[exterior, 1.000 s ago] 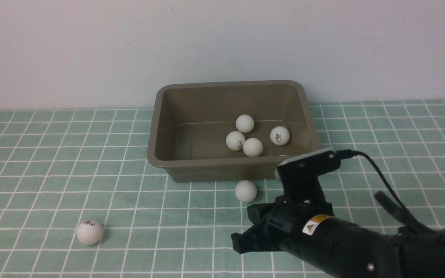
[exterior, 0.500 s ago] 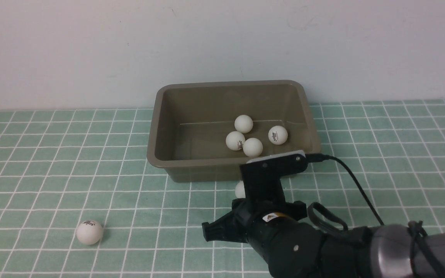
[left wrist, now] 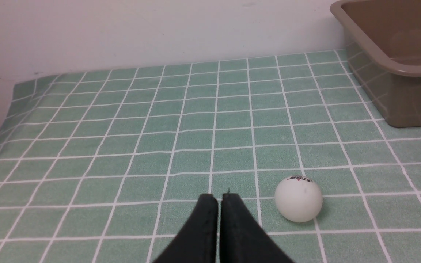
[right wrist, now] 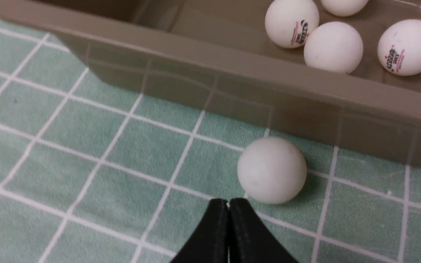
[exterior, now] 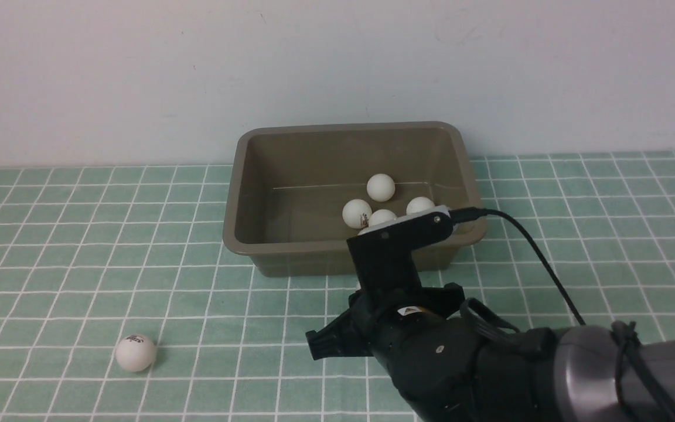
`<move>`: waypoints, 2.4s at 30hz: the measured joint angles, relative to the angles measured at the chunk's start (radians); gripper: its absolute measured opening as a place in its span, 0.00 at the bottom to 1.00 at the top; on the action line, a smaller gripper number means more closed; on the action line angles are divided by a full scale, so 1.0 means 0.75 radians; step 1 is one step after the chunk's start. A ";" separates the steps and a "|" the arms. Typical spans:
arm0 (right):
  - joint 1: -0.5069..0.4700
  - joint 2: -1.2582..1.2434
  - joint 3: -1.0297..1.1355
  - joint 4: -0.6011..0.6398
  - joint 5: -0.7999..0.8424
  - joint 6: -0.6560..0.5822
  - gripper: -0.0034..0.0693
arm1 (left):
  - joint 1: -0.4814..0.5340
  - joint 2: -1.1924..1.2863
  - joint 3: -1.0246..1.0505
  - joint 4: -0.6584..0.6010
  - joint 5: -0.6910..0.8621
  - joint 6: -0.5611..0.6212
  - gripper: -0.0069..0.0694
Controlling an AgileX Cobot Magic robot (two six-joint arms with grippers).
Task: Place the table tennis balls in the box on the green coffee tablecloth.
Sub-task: 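Reach for and grasp a ping pong ball on the table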
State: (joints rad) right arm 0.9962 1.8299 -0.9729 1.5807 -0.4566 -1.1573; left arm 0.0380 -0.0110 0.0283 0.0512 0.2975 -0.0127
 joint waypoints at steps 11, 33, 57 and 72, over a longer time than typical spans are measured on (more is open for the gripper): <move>0.006 0.011 0.000 0.149 -0.049 -0.150 0.04 | 0.000 0.000 0.000 0.000 0.000 0.000 0.09; 0.006 0.064 0.000 0.097 0.080 -0.023 0.63 | 0.000 0.000 0.000 0.000 0.000 0.000 0.09; -0.086 0.064 -0.029 0.067 0.022 -0.052 0.75 | 0.000 0.000 0.000 0.000 0.000 0.000 0.09; -0.129 0.064 -0.080 0.057 0.080 -0.053 0.75 | 0.000 0.000 0.000 0.000 0.000 0.000 0.09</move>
State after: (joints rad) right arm 0.8995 1.8780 -1.0327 1.6237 -0.3970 -1.1972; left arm 0.0380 -0.0110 0.0283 0.0512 0.2975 -0.0127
